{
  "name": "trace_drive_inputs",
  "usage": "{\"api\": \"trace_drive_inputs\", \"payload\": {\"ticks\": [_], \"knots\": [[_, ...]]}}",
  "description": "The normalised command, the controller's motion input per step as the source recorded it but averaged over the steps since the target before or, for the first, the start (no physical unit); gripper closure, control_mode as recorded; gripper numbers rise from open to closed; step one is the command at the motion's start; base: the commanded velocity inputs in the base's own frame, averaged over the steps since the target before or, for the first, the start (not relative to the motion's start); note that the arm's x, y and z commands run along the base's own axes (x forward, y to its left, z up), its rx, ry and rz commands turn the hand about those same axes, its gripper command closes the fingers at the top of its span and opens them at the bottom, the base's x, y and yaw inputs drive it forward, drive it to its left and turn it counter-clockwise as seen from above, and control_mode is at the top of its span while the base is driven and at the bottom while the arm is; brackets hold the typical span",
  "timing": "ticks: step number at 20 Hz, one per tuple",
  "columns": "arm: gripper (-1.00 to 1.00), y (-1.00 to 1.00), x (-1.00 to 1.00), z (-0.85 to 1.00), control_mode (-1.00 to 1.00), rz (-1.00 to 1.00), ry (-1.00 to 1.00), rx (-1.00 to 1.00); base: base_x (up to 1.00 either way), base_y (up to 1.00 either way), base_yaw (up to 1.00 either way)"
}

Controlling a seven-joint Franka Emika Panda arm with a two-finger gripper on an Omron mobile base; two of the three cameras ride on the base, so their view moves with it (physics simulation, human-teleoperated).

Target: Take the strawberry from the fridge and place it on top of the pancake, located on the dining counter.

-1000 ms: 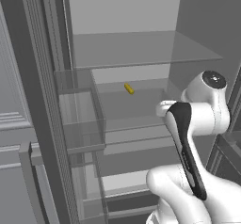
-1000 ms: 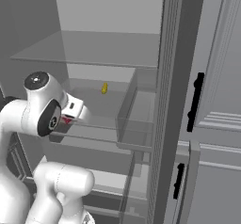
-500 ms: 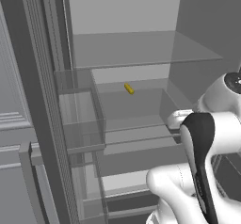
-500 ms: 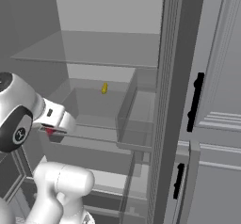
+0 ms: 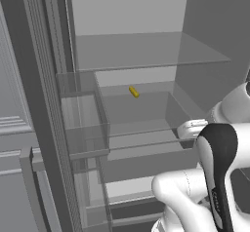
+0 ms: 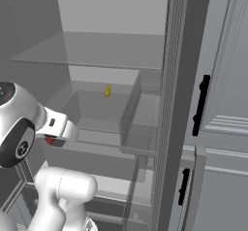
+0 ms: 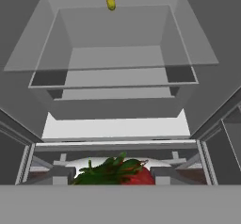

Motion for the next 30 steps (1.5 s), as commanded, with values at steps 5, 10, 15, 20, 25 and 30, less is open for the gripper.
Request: {"api": "trace_drive_inputs", "payload": {"ticks": [5,10,15,20,25,30], "knots": [[1.00,0.00,-0.12,0.00,-1.00,0.00,0.00,0.00,0.00,0.00,0.00],[1.00,0.00,0.00,0.00,1.00,0.00,0.00,0.00,-0.82,0.00,0.00],[1.00,0.00,0.00,0.00,1.00,0.00,0.00,0.00,-1.00,0.00,0.00],[1.00,0.00,0.00,0.00,1.00,0.00,0.00,0.00,-1.00,0.00,0.02],[1.00,0.00,0.00,0.00,1.00,0.00,0.00,0.00,-1.00,0.05,0.31],[1.00,0.00,0.00,0.00,1.00,0.00,0.00,0.00,-1.00,0.04,0.59]]}}
